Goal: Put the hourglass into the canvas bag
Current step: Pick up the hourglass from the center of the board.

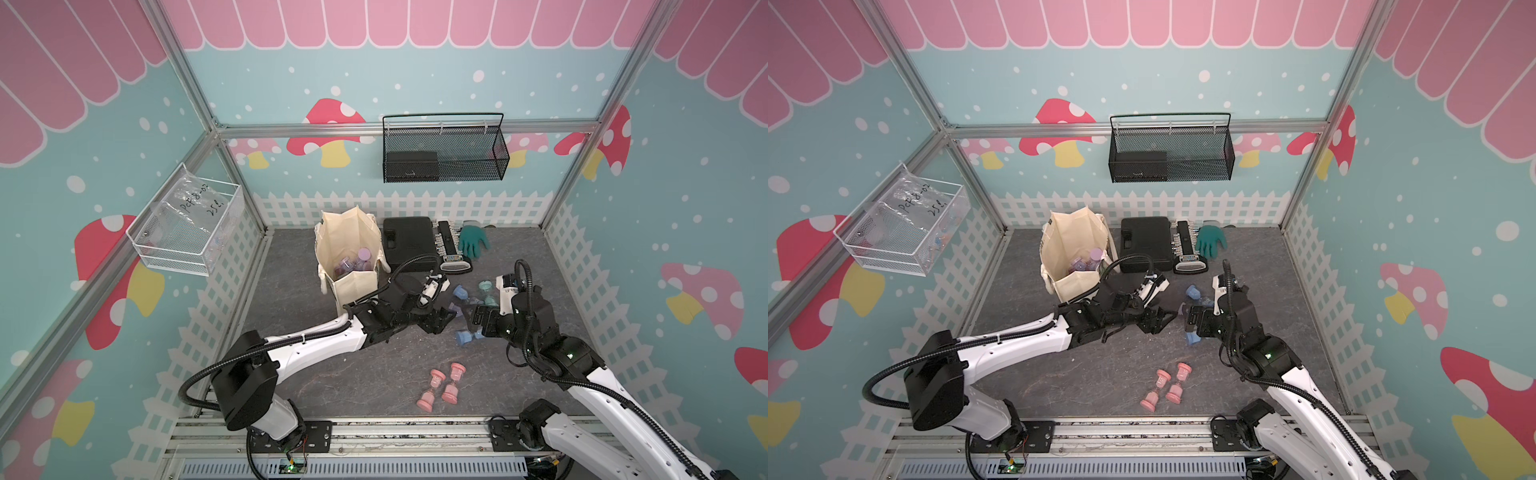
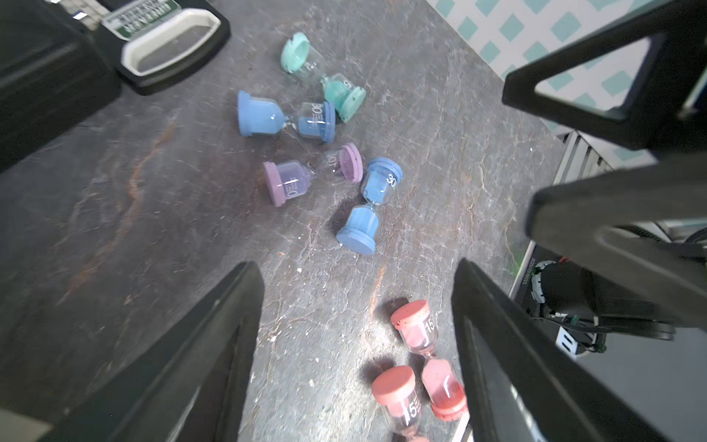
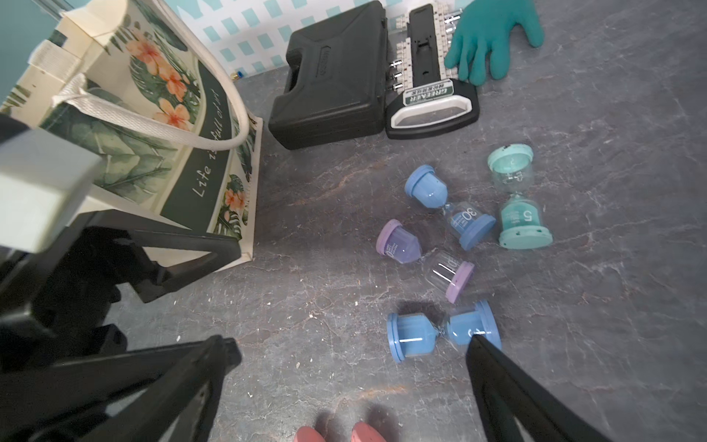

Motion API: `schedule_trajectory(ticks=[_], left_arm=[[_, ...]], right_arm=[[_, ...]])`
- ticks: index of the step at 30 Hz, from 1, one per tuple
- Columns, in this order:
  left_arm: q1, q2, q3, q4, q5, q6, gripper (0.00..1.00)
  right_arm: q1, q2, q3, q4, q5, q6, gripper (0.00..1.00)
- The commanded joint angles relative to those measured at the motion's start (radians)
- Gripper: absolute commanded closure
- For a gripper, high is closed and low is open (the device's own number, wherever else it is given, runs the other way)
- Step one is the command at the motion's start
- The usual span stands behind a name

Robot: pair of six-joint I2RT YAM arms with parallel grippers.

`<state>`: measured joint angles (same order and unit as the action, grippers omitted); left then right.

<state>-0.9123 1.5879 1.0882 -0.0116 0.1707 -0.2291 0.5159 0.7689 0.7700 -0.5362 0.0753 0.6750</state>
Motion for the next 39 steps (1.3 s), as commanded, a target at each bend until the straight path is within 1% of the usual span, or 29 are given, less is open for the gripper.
schedule_trajectory(ticks=[1, 6, 9, 12, 16, 19, 23, 25, 28, 34, 39], left_arm=[[-0.012, 0.050, 0.002, 0.107, 0.067, 0.053, 0.24], [-0.029, 0.142, 0.012, 0.158, 0.095, 0.105, 0.24], [-0.036, 0.187, 0.012, 0.188, 0.129, 0.134, 0.24], [-0.046, 0.236, 0.025, 0.201, 0.135, 0.167, 0.23], [-0.053, 0.290, 0.028, 0.237, 0.109, 0.186, 0.23], [-0.056, 0.337, 0.066, 0.210, 0.092, 0.196, 0.23], [-0.071, 0.392, 0.092, 0.217, 0.049, 0.215, 0.23], [-0.075, 0.415, 0.114, 0.206, 0.029, 0.228, 0.27], [-0.083, 0.444, 0.141, 0.200, 0.000, 0.236, 0.27], [-0.090, 0.499, 0.181, 0.174, -0.009, 0.262, 0.28], [-0.098, 0.521, 0.187, 0.167, -0.022, 0.269, 0.30]], right_arm=[[-0.006, -0.019, -0.020, -0.078, 0.046, 0.046, 0.01], [-0.006, -0.049, -0.053, -0.112, 0.073, 0.103, 0.01], [-0.006, -0.047, -0.066, -0.127, 0.080, 0.124, 0.00], [-0.005, -0.047, -0.073, -0.157, 0.097, 0.156, 0.00], [-0.005, -0.076, -0.098, -0.175, 0.119, 0.188, 0.00], [-0.006, -0.085, -0.113, -0.172, 0.119, 0.199, 0.00], [-0.006, -0.083, -0.122, -0.157, 0.112, 0.193, 0.00], [-0.005, -0.082, -0.128, -0.148, 0.107, 0.190, 0.00], [-0.006, -0.082, -0.136, -0.133, 0.092, 0.187, 0.00], [-0.005, -0.096, -0.138, -0.128, 0.098, 0.181, 0.01], [-0.005, -0.108, -0.143, -0.125, 0.102, 0.181, 0.00]])
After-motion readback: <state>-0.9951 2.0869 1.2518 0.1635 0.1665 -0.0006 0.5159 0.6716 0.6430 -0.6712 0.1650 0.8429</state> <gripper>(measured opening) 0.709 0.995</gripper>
